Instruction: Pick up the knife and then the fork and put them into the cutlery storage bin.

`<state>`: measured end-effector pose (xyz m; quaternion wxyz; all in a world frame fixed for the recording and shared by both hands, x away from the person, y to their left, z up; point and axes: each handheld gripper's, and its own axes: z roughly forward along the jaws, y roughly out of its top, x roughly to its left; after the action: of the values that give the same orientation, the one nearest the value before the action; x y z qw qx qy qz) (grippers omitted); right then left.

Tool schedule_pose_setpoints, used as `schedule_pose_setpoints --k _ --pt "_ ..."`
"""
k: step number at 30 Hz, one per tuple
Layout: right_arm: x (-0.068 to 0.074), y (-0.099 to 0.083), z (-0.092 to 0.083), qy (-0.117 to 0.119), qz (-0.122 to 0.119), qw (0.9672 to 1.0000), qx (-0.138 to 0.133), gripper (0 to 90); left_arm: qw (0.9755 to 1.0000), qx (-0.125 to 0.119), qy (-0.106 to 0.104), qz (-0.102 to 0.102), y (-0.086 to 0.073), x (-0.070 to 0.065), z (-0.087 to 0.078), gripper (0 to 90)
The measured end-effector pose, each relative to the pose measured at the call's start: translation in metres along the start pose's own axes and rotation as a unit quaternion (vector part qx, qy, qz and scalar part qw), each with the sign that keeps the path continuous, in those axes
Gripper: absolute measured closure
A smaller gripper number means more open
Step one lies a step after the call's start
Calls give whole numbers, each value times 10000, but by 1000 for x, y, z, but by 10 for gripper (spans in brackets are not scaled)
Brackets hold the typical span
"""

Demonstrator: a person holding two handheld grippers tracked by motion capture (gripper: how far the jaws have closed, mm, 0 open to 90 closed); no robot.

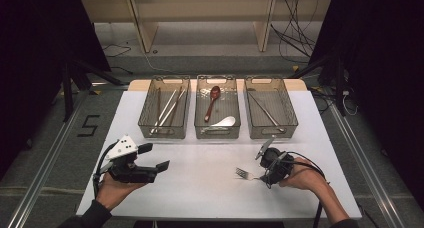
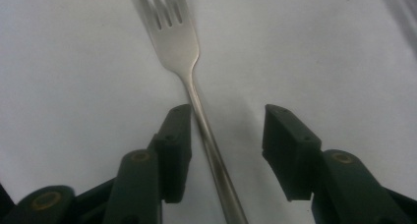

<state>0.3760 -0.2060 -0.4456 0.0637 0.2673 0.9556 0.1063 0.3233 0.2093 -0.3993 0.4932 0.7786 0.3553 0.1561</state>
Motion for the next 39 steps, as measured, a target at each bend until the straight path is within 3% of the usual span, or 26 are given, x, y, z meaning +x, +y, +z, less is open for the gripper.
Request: schedule_pose_setpoints --k 11,21,30,39 --pt "4 4 9 173 -261 9988 377 748 10000 -20 4 -23 0 0 0 153" --pt "9 8 10 210 -318 9978 541 844 10000 -19 17 -26 0 0 0 153" --pt "11 8 9 142 -402 9977 522 855 10000 -18 23 -19 0 0 0 153" --pt "6 7 -6 68 -184 9997 124 855 10000 -16 38 2 0 1 -1 153"
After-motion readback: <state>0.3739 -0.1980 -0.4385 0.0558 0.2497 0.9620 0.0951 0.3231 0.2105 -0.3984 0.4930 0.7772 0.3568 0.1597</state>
